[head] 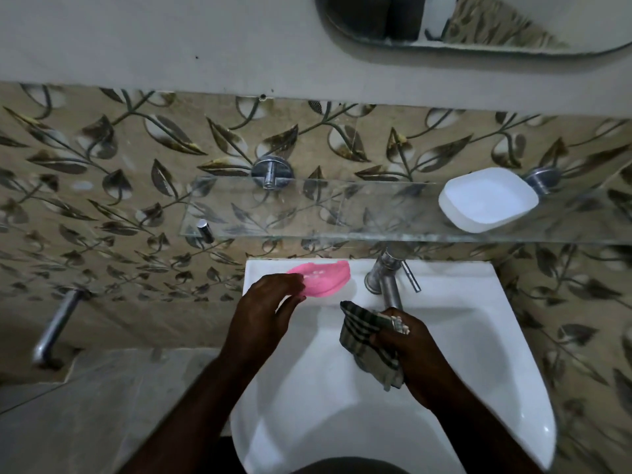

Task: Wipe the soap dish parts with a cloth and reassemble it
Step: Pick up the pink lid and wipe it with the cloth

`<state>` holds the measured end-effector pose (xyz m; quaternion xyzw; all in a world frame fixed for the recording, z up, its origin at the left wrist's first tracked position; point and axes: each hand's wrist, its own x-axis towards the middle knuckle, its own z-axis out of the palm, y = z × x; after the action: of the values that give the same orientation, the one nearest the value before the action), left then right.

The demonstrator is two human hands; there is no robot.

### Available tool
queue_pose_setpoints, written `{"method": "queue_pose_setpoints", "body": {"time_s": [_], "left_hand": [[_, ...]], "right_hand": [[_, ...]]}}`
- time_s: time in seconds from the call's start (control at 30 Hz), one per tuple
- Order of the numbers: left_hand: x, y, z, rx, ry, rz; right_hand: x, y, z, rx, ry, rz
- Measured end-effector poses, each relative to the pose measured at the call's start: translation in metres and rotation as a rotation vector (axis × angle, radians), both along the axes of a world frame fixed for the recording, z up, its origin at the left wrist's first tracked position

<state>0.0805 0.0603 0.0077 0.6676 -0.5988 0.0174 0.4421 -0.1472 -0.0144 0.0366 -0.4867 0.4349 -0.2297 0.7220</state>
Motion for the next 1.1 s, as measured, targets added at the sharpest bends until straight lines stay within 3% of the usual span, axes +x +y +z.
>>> {"method": "queue_pose_setpoints", "body": {"time_s": [0.17,0.33,0.47,0.57,0.63,0.73,0.93,1.1], "left_hand": [[0.003,0.001,-0.03,0.092,-0.1,0.103],[-0.006,0.006,-0.052,0.146,-0.171,-0.033],[-0.006,0.007,-0.063,0.23,-0.205,0.02],[-0.01,0.006,-0.053,0.225,-0.109,0.065],[-0.013,0.004,-0.039,0.194,0.068,0.118],[-0.024,-0.002,-0.022,0.199,0.523,0.12],[-0.045,-0.009,-0.01,0.366,1.248,0.026],[-0.042,0.0,-0.018,0.558,1.789,-0.233]], "right_hand": [[0.004,0.001,0.002,-0.018,0.055,-0.052],[0.001,0.0,0.001,-0.028,0.106,-0.051],[0.0,0.002,0.004,-0.015,0.121,-0.051],[0.001,0.004,0.004,0.009,0.115,-0.057],[0.002,0.004,0.007,0.008,0.111,-0.079],[0.006,0.002,0.007,0.007,0.1,-0.107],[0.013,0.005,0.002,0.059,0.047,-0.116],[0.015,0.012,0.005,0.062,0.083,-0.065]]}}
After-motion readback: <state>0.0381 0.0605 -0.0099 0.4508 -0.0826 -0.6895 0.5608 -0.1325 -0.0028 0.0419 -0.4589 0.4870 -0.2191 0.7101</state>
